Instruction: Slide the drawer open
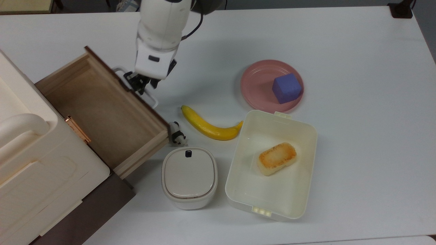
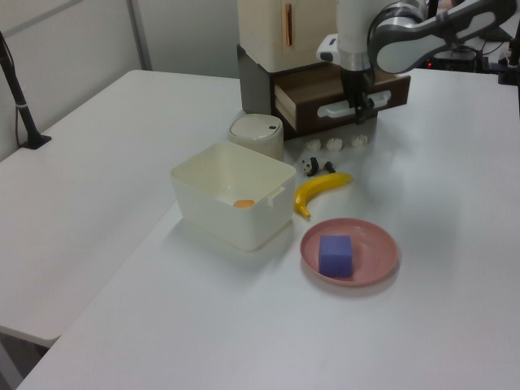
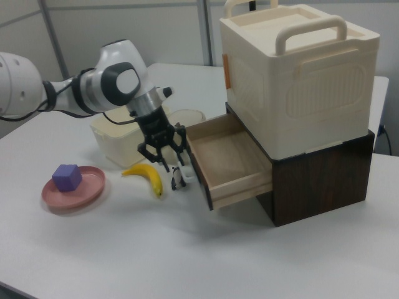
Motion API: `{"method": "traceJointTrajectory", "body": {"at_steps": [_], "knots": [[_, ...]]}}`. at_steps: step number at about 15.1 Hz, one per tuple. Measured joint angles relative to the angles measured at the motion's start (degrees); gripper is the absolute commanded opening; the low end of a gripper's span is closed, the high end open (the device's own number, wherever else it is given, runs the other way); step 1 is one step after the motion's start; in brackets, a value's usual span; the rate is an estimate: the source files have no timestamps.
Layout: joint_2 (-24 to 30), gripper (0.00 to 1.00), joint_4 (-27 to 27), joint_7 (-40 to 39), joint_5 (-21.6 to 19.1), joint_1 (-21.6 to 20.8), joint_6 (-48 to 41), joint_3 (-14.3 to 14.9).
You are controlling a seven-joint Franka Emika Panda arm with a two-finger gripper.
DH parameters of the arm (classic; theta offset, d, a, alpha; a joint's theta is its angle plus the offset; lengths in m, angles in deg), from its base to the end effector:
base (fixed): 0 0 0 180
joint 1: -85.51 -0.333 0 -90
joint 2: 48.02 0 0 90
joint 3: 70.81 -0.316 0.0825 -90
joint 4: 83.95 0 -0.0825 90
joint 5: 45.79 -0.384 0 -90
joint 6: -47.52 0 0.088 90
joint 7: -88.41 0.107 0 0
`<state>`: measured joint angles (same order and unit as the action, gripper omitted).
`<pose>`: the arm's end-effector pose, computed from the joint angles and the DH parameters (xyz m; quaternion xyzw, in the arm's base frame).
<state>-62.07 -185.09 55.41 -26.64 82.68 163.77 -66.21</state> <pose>0.6298 -0.0348 0.4291 0.9283 0.3357 -0.0391 0.1549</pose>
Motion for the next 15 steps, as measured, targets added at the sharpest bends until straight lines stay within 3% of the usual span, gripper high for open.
{"method": "traceJointTrajectory", "body": {"at_steps": [1, 2, 4, 5, 10, 15], "knots": [[0.93, 0.88, -0.52, 0.05, -1.22, -0.36, -1.52, 0.0], [2.24, 1.0, -0.25, 0.18, -4.96, -0.37, -3.79, 0.08], [4.37, 1.0, 2.27, 3.43, -11.63, 0.06, -10.39, 0.71], [4.99, 1.0, 3.69, 4.78, -12.86, 0.53, -13.17, 0.8], [5.65, 1.0, 6.0, 9.5, -14.27, 1.13, -18.98, 0.77], [5.55, 1.0, 6.09, 26.98, -14.39, -1.48, -20.02, 0.07]]}}
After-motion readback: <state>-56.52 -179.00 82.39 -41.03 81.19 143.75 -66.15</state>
